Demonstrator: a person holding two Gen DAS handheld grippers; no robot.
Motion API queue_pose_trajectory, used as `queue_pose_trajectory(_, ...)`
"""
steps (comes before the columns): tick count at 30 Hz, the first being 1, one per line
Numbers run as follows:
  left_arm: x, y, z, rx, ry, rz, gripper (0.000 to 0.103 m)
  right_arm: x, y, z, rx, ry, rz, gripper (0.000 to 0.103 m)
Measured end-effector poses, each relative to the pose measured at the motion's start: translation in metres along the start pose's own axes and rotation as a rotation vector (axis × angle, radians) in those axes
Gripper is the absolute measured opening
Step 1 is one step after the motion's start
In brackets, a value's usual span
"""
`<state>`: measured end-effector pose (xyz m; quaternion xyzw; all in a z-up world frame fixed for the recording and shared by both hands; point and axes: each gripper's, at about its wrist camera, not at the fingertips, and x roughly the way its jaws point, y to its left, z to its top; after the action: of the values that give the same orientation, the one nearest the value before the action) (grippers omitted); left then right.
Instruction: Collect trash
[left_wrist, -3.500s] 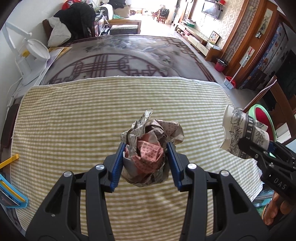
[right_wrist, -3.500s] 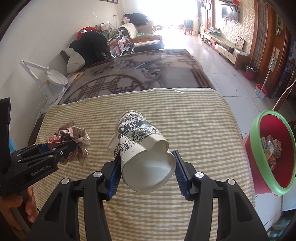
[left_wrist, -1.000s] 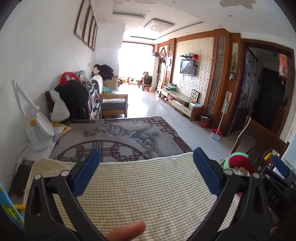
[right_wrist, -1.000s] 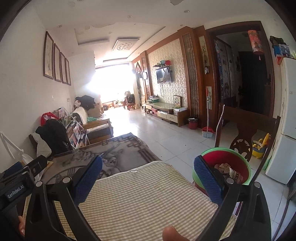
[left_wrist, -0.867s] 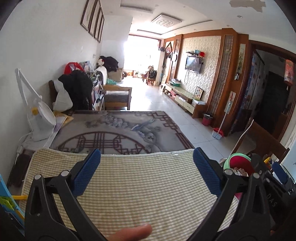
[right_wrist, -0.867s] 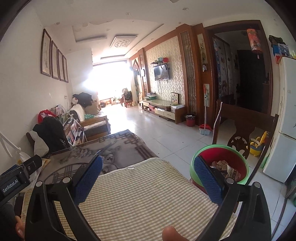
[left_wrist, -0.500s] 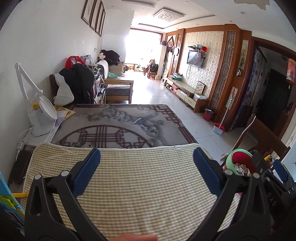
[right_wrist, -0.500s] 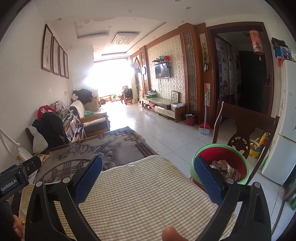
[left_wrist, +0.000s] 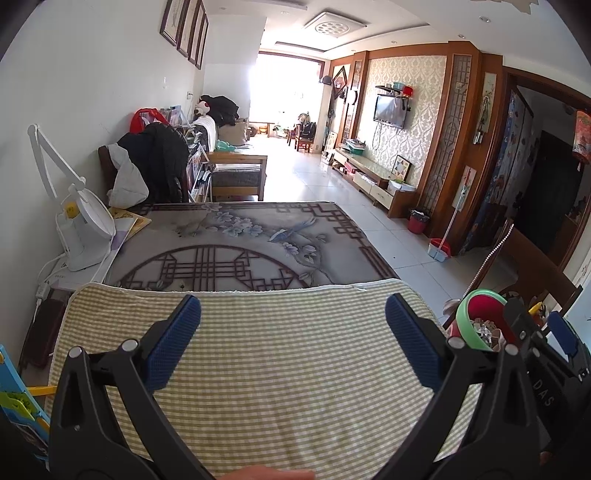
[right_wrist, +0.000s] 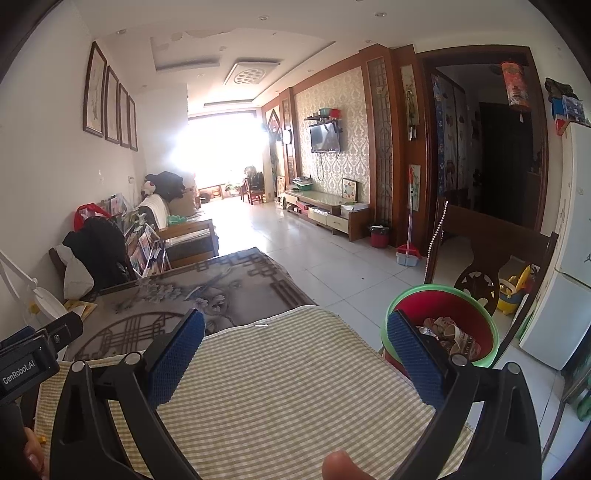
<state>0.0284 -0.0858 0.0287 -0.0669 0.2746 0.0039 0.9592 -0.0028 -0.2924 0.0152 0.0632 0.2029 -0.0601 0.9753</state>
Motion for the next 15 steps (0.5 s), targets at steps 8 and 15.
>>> queue_pose_trajectory(8, 0.0005, 0.0005, -0.0016, 0.007, 0.014, -0.003, 0.098, -0.0011, 0.0002, -0.0024, -0.007, 0.007, 0.005, 0.096)
queue_pose_trajectory(15, -0.0011, -0.0007, -0.0041, 0.009, 0.023, -0.002, 0.098, -0.0022, -0.0012, -0.0051, 0.001, 0.014, 0.003, 0.096)
